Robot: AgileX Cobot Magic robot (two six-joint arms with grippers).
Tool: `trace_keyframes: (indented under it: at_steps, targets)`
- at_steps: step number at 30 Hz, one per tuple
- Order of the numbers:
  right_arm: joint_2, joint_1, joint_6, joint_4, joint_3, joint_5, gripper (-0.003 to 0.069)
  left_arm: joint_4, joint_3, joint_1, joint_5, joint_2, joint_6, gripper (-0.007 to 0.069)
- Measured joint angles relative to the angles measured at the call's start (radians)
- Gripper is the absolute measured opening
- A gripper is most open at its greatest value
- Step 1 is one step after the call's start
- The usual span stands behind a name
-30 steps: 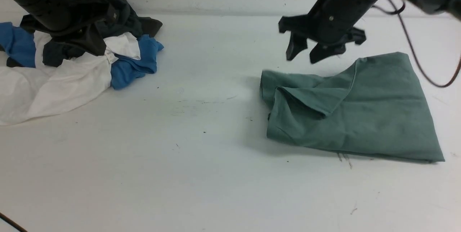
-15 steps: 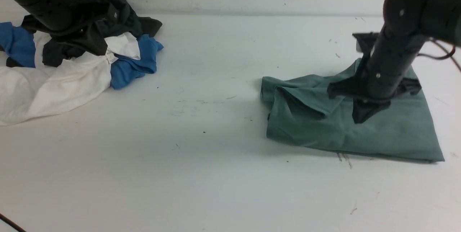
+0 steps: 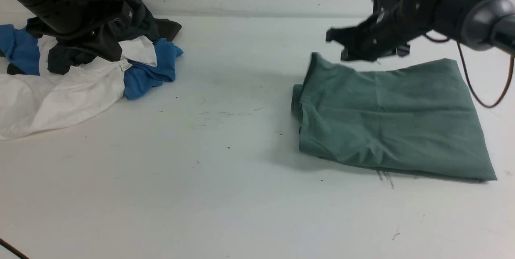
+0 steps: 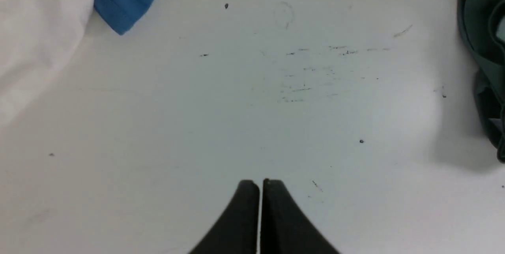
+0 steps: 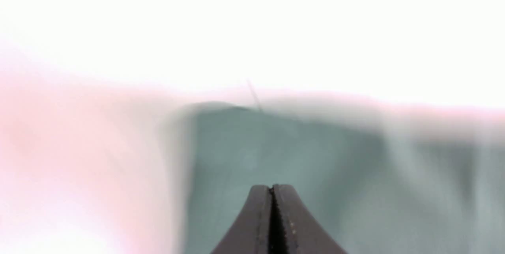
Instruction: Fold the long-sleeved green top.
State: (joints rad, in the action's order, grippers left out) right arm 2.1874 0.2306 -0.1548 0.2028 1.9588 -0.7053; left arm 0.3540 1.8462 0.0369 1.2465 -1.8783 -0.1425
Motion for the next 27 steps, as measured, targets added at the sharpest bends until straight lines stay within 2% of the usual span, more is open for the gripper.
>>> trace_keyframes:
  at_steps: [2,4,5,6,7,8,12,16,20,24,27]
  targets:
    - [0.0,-0.005,0.009,0.0,0.092,-0.045,-0.0014,0.004,0.0,0.0,0.0,0.0,0.001,-0.0001]
    - [-0.002,-0.02,0.041,-0.007,0.188,-0.191,-0.0014,0.009,0.0,0.0,0.0,0.0,0.001,-0.0001]
    - [-0.002,-0.021,0.049,-0.011,0.207,-0.208,-0.0014,0.009,0.0,0.0,0.0,0.0,0.001,-0.0001]
    - [-0.008,-0.04,0.089,-0.036,0.29,-0.388,-0.0014,0.009,0.0,0.0,0.0,0.0,0.005,-0.0001]
    - [-0.008,-0.04,0.094,-0.04,0.299,-0.388,-0.0014,0.009,0.0,0.0,0.0,0.0,0.006,-0.0001]
    - [-0.018,-0.058,0.123,-0.068,0.359,-0.494,-0.0014,0.009,0.0,0.0,0.0,0.0,0.008,-0.0001]
    - [-0.089,-0.086,0.144,-0.107,0.396,-0.545,-0.0014,0.009,0.0,0.0,0.0,0.0,0.014,-0.0001]
    - [-0.281,-0.091,0.147,-0.117,0.33,-0.555,-0.0014,0.01,0.0,0.0,0.0,0.0,0.015,-0.0001]
    - [-0.621,-0.088,0.155,-0.132,0.042,-0.557,-0.0014,0.01,0.0,0.0,0.0,0.0,0.015,-0.0001]
    - [-0.838,-0.089,0.161,-0.169,-0.204,-0.55,-0.0014,0.01,0.0,0.0,0.0,0.0,0.015,-0.0001]
    - [-1.102,-0.089,0.177,-0.196,-0.596,-0.367,-0.0014,0.011,0.0,0.0,0.0,0.0,0.015,-0.0001]
